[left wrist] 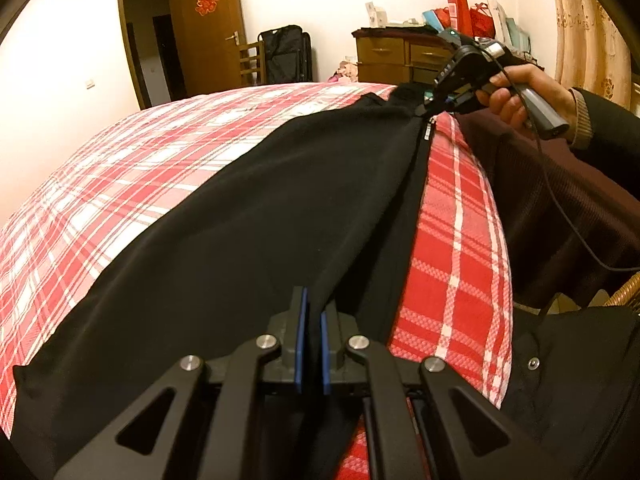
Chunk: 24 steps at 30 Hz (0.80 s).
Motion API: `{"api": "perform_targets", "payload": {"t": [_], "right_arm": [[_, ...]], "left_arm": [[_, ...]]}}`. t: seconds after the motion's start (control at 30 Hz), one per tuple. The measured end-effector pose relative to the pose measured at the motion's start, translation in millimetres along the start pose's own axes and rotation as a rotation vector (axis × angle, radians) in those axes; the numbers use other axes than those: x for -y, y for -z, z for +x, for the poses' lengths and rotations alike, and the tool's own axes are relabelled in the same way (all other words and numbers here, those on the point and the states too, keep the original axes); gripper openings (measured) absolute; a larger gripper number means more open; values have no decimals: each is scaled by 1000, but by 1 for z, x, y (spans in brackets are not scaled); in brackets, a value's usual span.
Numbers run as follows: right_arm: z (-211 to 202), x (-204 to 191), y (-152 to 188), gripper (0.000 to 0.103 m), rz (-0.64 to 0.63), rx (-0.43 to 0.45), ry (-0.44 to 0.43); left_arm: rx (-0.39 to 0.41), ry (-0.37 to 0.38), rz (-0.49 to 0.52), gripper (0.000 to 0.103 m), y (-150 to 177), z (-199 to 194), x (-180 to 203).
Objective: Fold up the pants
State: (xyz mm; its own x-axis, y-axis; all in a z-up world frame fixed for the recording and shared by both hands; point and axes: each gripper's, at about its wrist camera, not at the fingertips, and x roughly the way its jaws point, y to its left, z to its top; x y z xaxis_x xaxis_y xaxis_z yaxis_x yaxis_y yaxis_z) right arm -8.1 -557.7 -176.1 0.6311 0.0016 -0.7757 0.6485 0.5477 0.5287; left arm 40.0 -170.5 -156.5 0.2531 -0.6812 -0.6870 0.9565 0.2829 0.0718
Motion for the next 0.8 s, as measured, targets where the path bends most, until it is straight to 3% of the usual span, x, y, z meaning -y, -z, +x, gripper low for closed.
{"api": "perform_targets", "payload": {"t": [0.07, 0.2, 0.37, 0.43, 0.5, 0.53, 0.7, 0.8], "right_arm": [[-4, 9, -2, 6, 36, 5, -5], [-14, 14, -7, 6, 25, 61, 88], [-17, 24, -16, 8, 62, 74, 40], [-19, 25, -18, 21, 58, 85, 11], [-22, 22, -19, 45, 61, 102, -27], [-24, 23, -19, 50, 65, 115, -50], [-27, 22, -18, 51, 34, 113, -99], [-34, 29, -15, 51, 80, 149, -141]], "left_arm": [[-1, 12, 2, 6, 0, 0, 0], [-1, 29, 17, 6, 2, -4, 4], [-1, 29, 23, 6, -1, -7, 5], [6, 29, 19, 6, -3, -9, 4], [16, 44, -1, 6, -5, -12, 1], [20, 44, -5, 6, -7, -14, 0], [18, 36, -3, 6, -8, -14, -2], [5, 35, -1, 6, -7, -10, 0]]}}
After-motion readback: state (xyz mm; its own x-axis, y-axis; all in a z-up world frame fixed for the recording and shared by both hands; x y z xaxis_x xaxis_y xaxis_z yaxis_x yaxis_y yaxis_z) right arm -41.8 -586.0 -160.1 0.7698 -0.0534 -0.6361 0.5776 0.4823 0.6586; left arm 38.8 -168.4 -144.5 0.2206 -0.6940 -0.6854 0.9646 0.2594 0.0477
